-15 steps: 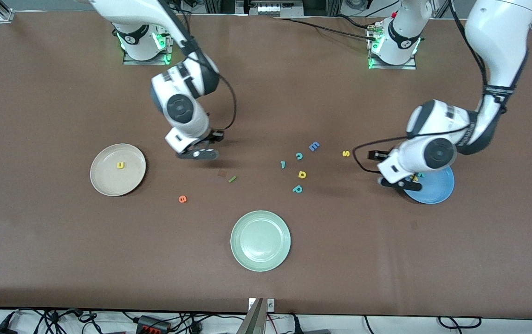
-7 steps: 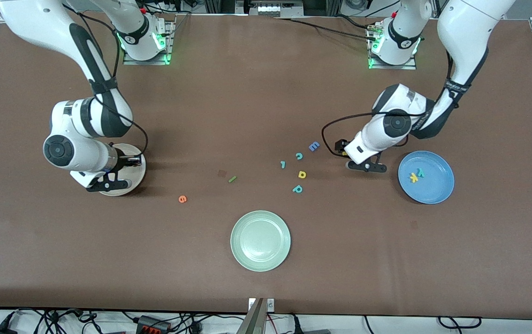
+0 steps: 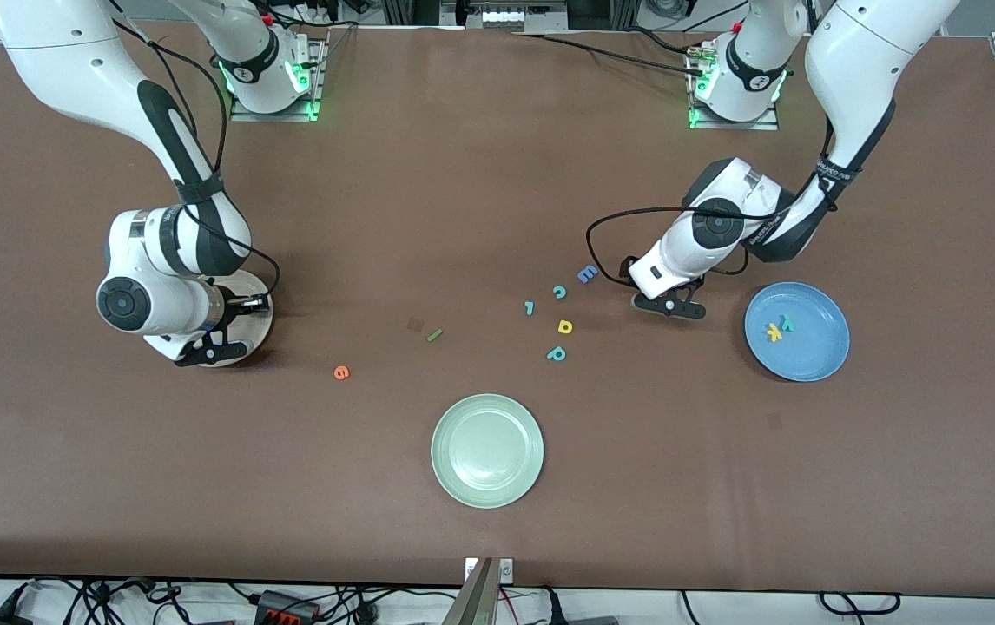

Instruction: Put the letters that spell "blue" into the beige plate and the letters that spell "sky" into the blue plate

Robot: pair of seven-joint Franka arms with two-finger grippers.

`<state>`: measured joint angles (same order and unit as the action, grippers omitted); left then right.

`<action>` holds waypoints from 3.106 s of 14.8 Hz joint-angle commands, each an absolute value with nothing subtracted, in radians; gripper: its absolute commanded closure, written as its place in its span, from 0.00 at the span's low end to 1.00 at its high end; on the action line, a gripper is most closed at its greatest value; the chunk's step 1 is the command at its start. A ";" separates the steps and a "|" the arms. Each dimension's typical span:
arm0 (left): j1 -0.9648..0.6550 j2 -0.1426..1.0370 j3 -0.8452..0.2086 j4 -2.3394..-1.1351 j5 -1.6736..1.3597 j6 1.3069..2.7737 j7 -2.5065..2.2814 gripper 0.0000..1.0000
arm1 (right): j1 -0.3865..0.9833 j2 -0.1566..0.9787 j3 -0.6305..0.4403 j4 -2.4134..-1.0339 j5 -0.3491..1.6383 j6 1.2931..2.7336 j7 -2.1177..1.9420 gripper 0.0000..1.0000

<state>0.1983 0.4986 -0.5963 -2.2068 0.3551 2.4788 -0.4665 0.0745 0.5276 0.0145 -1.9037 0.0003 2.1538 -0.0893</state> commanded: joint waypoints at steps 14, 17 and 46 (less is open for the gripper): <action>0.218 0.494 -0.592 -2.186 0.436 2.485 -0.477 0.90 | 0.426 0.684 0.032 -1.626 0.101 2.207 0.992 0.00; 0.238 0.454 -0.598 -2.053 0.436 2.215 -0.353 0.90 | 0.449 0.712 0.034 -1.608 0.106 2.223 1.057 0.00; 0.586 0.548 -0.865 -1.441 0.420 1.487 -0.006 0.00 | 0.557 0.830 0.035 -1.499 0.109 2.322 1.261 0.64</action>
